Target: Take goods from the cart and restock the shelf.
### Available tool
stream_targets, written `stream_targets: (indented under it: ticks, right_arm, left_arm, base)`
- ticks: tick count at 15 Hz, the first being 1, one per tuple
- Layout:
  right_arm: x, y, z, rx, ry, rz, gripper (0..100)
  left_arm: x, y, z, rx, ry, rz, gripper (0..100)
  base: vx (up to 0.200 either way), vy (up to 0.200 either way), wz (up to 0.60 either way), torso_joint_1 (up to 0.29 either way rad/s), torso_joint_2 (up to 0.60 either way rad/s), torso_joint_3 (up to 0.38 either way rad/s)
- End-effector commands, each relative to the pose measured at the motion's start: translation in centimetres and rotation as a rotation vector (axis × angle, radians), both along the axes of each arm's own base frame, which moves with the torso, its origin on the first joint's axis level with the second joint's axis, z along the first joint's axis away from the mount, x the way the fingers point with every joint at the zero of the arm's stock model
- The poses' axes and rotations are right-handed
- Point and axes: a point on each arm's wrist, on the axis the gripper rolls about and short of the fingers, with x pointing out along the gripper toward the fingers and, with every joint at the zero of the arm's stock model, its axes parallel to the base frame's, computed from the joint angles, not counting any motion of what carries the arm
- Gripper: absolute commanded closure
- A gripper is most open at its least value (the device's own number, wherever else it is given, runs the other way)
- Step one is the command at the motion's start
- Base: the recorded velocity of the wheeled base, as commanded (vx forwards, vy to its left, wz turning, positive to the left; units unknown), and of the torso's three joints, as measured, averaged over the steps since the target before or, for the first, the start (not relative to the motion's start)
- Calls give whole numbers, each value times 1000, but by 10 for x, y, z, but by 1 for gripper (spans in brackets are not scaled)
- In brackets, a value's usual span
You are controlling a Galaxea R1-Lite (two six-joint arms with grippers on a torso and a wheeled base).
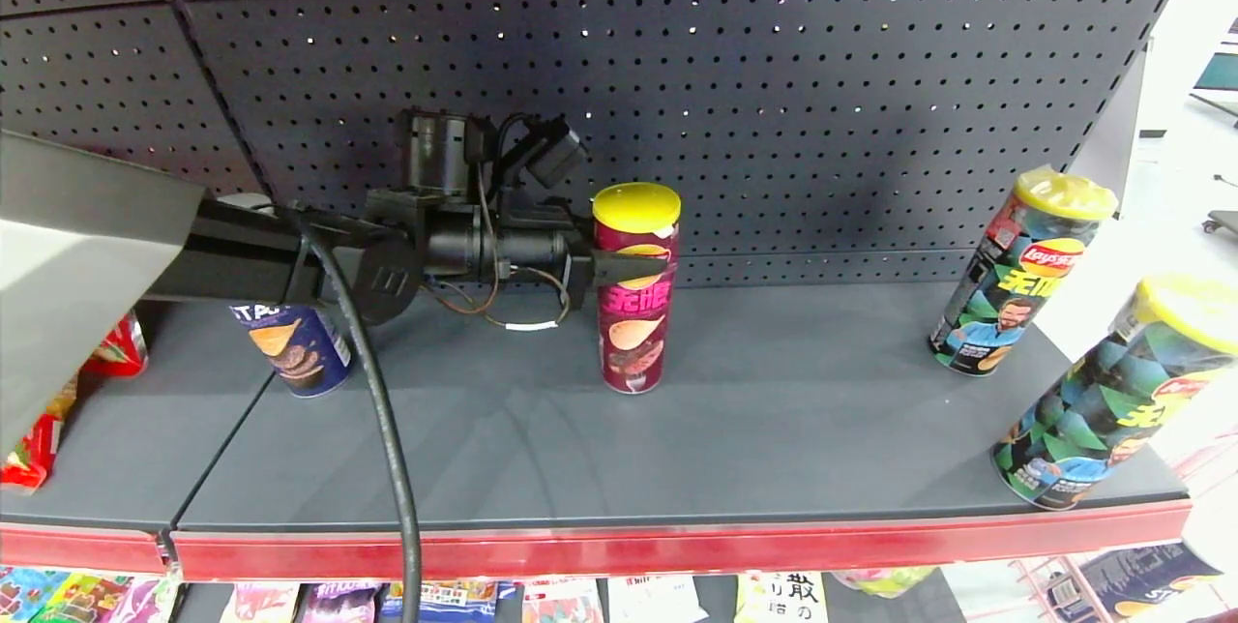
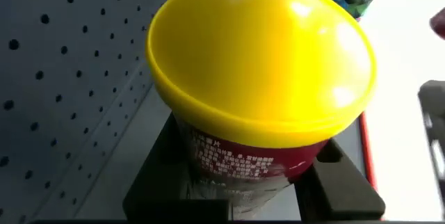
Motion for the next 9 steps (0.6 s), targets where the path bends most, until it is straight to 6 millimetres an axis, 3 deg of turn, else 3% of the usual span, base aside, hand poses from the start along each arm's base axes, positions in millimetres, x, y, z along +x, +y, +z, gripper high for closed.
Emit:
stream_targets:
  ticks: [1,2,4,6,9]
  right_arm:
    - [0,0,1,0,-2,1,100]
    - [0,0,1,0,-4,1,100]
    - [0,0,1,0,-4,1,100]
    - [0,0,1,0,-4,4,100]
    - [0,0,2,0,-8,4,100]
  left_arm:
    - [-33,8,19,-14,13,-14,100]
    - [-57,14,21,-8,33,-39,100]
    - [-84,20,19,2,54,-67,100]
    - [-92,23,13,7,60,-69,100]
    - [-87,20,3,-5,41,-68,100]
  base:
    - [0,0,0,0,0,0]
    - [0,0,0,0,0,0]
    - [0,0,0,0,0,0]
    - [0,0,0,0,0,0]
    - [0,0,0,0,0,0]
